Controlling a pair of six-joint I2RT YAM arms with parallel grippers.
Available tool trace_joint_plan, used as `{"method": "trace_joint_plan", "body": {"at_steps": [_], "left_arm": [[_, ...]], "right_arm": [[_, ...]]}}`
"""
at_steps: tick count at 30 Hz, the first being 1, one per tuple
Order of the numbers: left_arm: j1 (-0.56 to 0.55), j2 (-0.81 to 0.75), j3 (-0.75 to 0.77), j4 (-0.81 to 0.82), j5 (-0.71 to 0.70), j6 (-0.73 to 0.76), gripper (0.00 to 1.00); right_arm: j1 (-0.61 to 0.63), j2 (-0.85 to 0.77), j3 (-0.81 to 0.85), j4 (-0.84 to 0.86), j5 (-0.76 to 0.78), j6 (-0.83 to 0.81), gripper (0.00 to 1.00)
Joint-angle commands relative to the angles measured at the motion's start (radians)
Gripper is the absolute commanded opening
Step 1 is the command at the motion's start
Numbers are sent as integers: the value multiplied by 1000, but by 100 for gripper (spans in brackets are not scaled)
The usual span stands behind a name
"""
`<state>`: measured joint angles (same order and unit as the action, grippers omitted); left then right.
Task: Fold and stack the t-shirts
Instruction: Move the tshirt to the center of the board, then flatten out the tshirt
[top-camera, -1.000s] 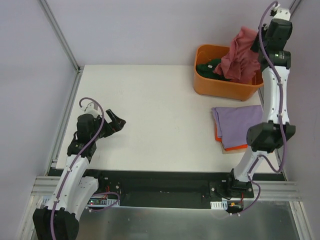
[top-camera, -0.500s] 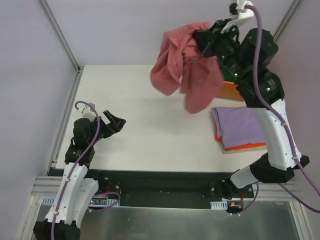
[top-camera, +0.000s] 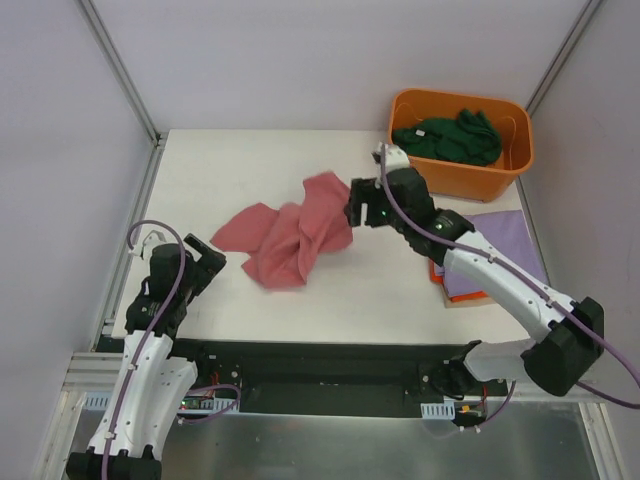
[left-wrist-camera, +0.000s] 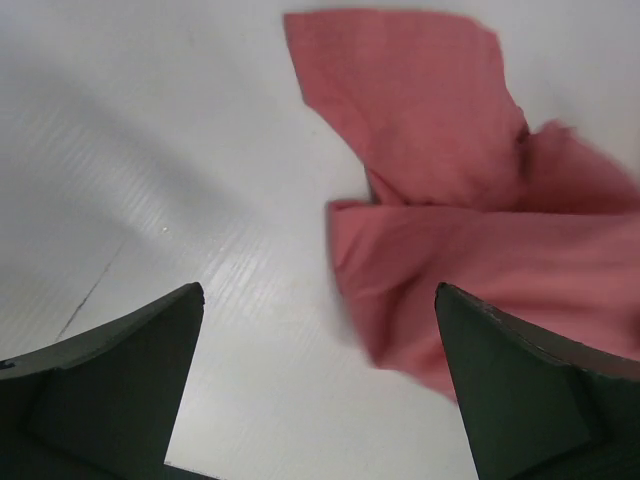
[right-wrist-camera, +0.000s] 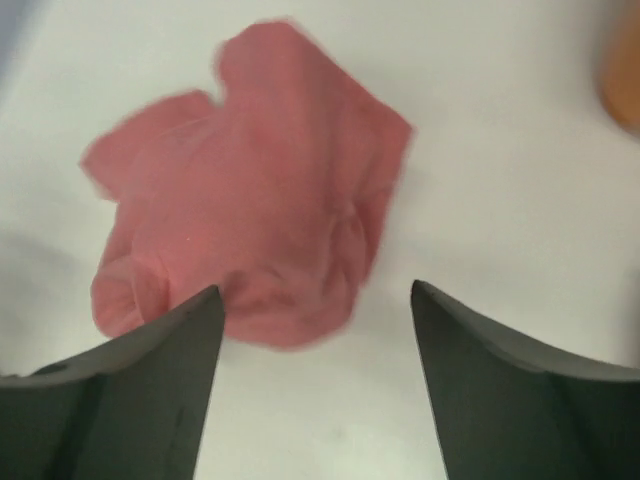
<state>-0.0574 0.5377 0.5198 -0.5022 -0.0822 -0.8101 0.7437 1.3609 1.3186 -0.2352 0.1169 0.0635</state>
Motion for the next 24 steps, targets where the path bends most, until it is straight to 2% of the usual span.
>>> {"method": "trace_joint_plan", "body": {"at_steps": [1, 3, 4, 5, 9, 12, 15, 18, 24], "left_arm": [[2, 11, 36, -98, -119, -84, 99], [2, 30, 37, -98, -107, -92, 99], [2, 42, 42, -98, -102, -92, 99], [2, 56, 43, -98, -99, -90, 99], [2, 119, 55, -95, -111, -80, 99], [2, 180, 71, -72, -94, -51, 99], [4, 276, 95, -9, -88, -29, 99], [14, 442, 134, 94, -61, -15, 99], [34, 856, 362, 122, 33, 23, 98]], "right_arm": [[-128, -184, -240, -4, 243, 117, 87], [-158, -218, -246, -117, 289, 128, 98], [-152, -232, -252, -142, 303, 122, 99], [-139, -247, -266, -133, 293, 102, 96], [-29, -243, -328, -52, 204, -5, 96], [19, -191, -357, -27, 132, -2, 96], [74, -131, -375, 40, 148, 15, 96], [137, -74, -357, 56, 222, -4, 96], [221, -11, -363, 103, 286, -30, 96]]}}
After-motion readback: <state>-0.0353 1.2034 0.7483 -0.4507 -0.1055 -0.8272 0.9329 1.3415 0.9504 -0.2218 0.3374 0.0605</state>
